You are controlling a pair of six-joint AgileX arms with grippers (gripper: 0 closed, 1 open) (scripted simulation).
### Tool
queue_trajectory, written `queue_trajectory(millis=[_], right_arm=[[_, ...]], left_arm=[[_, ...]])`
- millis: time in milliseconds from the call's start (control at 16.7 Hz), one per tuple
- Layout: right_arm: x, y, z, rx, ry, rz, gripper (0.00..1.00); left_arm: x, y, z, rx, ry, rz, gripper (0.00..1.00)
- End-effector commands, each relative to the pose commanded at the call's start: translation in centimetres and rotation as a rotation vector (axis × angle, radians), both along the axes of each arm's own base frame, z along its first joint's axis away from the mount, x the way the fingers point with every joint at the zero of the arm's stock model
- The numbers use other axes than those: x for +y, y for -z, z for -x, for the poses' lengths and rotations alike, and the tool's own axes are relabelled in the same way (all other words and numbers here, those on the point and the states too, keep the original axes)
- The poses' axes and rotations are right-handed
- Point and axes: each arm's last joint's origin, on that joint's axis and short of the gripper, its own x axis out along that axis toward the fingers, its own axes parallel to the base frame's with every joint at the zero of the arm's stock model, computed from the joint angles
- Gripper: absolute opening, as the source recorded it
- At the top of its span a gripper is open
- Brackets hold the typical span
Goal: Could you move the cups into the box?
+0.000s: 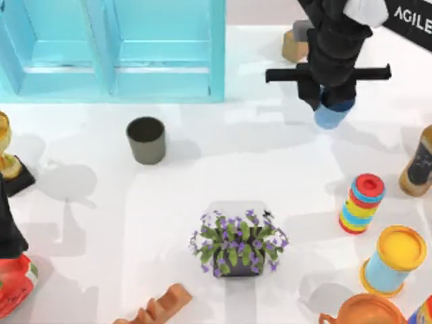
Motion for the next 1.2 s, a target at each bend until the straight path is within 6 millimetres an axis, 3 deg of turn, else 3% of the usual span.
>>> queue_trajectory(millis=[180,300,600,720,960,1200], right_arm=[[-4.0,-4.0,0.2,-0.001,0.0,0.0,0.0],[-5.6,-5.5,0.5,-0.001,0.0,0.0,0.0],[-5.7,-5.6,0.6,0.0,-0.001,0.003,0.0],[-7.3,-6.3,0.8,-0.006,0.015,0.009,0.0],[-14.6,-8.9,3.4,-0.017,0.068,0.054,0.0],[-22.4,-10.9,9.7,0.029,0.093,0.1,0.0]], left_arm=[[0.0,0.0,0.0,0.0,0.0,0.0,1.0],[0.0,0.0,0.0,0.0,0.0,0.0,1.0],[0.0,0.0,0.0,0.0,0.0,0.0,1.0],[0.0,0.0,0.0,0.0,0.0,0.0,1.0],[0.0,0.0,0.0,0.0,0.0,0.0,1.0],[0.0,0.0,0.0,0.0,0.0,0.0,1.0]])
